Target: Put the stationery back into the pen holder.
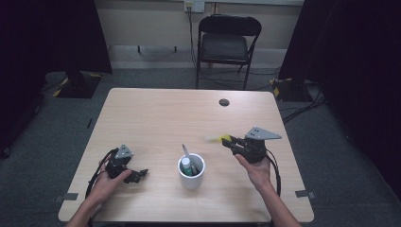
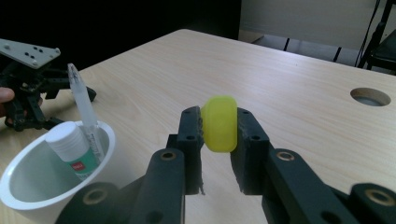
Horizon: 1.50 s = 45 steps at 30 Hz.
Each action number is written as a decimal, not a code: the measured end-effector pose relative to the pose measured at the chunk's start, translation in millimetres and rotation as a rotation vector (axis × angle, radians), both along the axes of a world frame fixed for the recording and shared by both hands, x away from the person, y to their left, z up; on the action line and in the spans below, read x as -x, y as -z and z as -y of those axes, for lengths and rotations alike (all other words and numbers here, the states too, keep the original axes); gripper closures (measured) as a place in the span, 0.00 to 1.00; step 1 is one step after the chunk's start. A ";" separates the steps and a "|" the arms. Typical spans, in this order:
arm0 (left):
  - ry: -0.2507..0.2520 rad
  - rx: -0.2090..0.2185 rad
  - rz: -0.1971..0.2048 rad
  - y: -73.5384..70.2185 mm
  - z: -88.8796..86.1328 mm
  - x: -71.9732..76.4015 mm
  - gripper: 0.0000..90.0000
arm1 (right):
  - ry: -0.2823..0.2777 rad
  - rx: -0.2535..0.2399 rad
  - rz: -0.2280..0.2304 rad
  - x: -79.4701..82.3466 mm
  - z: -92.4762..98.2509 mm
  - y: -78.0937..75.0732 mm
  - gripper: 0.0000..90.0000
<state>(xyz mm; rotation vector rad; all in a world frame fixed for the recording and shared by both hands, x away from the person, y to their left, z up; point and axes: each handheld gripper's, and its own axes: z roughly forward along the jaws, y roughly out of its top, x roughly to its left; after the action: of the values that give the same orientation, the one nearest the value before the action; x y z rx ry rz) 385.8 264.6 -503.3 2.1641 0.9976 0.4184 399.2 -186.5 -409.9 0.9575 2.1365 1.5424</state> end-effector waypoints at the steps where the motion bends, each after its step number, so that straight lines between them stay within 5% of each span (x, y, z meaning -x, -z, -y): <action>1: 0.000 0.000 0.000 0.0 0.0 0.0 0.00 | 0.000 0.000 0.000 0.0 0.0 0.0 0.83; 29: -0.005 0.000 -0.001 -0.1 0.0 0.6 0.00 | -0.070 -0.076 0.040 26.0 14.1 -46.2 0.83; 45: -0.004 -0.001 -0.001 -0.1 -0.1 0.6 0.00 | -0.201 -0.100 0.040 50.5 0.2 -69.1 0.83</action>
<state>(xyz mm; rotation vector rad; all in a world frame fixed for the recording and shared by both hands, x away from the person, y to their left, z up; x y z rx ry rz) 385.2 264.7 -503.2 2.1638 1.0025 0.4205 348.7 -186.8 -340.8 0.7543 2.2022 1.7621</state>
